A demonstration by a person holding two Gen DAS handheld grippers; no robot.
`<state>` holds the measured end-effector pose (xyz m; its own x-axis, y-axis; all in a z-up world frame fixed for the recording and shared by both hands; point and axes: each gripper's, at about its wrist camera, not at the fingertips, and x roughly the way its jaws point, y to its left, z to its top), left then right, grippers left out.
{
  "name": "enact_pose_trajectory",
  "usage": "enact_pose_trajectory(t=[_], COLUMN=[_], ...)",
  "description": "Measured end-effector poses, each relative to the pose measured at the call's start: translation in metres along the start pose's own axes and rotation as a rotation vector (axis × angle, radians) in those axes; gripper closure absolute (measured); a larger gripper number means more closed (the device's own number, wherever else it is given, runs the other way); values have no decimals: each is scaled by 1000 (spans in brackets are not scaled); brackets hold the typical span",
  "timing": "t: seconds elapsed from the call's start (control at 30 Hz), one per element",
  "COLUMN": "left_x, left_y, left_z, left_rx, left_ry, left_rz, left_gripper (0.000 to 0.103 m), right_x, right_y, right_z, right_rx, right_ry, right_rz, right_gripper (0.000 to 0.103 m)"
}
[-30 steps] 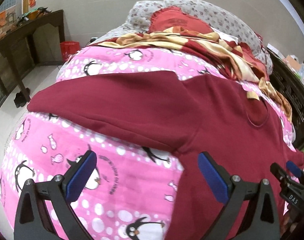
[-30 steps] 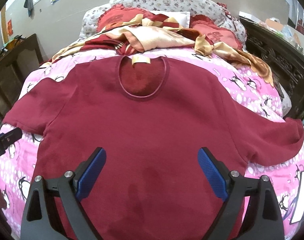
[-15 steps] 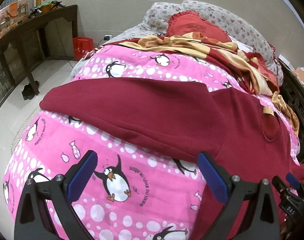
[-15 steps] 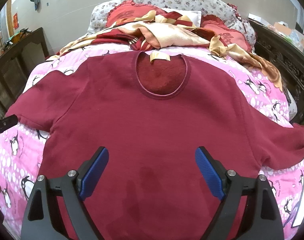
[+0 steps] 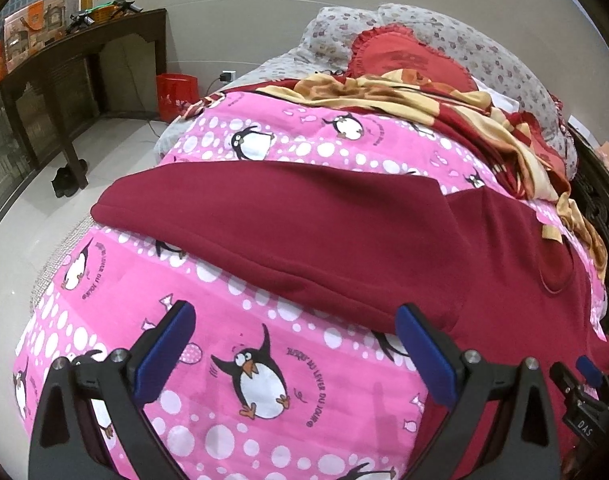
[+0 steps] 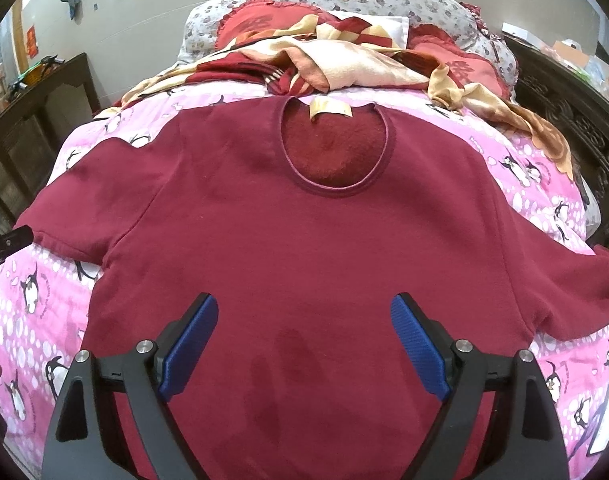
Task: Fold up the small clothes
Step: 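Move the left gripper over the maroon shirt's sleeve, then grasp the sleeve with the left gripper and fold it across the shirt body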
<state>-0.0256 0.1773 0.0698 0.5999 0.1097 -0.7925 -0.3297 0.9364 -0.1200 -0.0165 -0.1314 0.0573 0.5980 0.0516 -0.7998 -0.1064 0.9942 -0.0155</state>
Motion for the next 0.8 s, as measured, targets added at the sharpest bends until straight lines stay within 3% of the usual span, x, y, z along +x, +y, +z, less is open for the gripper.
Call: enact_pose_trajectory(t=[0.6,0.8], left_x=[10,14], left_y=[14,40], left_z=[3,12], left_rx=[-26,-107], left_ry=[19,40], left_rz=[12,-11], left_gripper=[1,1], right_x=[7,9], right_y=[2,4], right_z=[-4,-3], right_rx=[-6,-13], right_ry=[22,24], right_rz=[3,5], right_gripper=[10,10])
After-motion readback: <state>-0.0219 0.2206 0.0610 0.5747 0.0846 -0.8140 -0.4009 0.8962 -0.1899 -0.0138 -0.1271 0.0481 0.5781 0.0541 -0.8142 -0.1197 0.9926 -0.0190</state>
